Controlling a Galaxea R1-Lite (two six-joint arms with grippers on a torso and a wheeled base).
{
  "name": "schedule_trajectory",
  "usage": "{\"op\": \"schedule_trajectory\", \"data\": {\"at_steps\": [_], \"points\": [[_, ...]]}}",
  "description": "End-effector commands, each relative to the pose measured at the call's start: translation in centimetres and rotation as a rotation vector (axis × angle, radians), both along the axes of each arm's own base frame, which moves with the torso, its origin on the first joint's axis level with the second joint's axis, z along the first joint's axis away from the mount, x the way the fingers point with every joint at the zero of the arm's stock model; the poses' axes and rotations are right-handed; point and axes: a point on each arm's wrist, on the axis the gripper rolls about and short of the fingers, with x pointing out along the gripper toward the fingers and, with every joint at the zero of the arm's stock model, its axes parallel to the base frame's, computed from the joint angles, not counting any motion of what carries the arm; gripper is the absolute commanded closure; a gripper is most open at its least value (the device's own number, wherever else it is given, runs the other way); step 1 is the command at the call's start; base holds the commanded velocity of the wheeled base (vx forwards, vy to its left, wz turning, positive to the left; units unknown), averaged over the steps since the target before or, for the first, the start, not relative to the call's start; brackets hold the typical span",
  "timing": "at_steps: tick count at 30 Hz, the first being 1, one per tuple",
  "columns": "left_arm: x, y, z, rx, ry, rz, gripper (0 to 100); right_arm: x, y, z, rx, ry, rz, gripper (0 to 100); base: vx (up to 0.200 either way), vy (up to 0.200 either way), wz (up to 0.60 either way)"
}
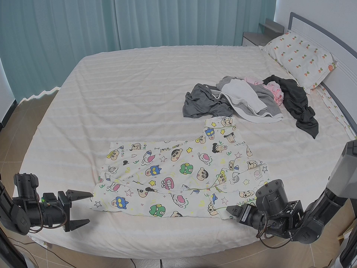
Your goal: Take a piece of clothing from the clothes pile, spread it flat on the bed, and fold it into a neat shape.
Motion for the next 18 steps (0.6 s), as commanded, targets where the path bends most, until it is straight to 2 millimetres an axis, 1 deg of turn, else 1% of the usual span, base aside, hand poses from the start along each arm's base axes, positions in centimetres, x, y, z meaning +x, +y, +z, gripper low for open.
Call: {"op": "schedule_trajectory", "data": {"at_steps": [1,8,14,18], "points": [[0.0,0.0,0.0,0.0,-0.003,0.0,0,-0.1,-0.2,-1.1,-0.033,0.032,-0.005,0,0.0,0.0,0.0],[0.0,0.0,0.0,0.0,-0.003,0.0,0,0.5,0.1,-1.3,-0.037,-0.008,-0.021,0,0.0,0.0,0.0],[0.0,0.0,0.0,0.0,-0.003,0.0,0,1.8,0.6,-2.5,-0.055,-0.082,-0.015,0,0.0,0.0,0.0],[0.0,0.0,0.0,0.0,-0.003,0.0,0,2.1,0.8,-3.0,-0.067,-0.106,-0.013,0,0.0,0.0,0.0]]}}
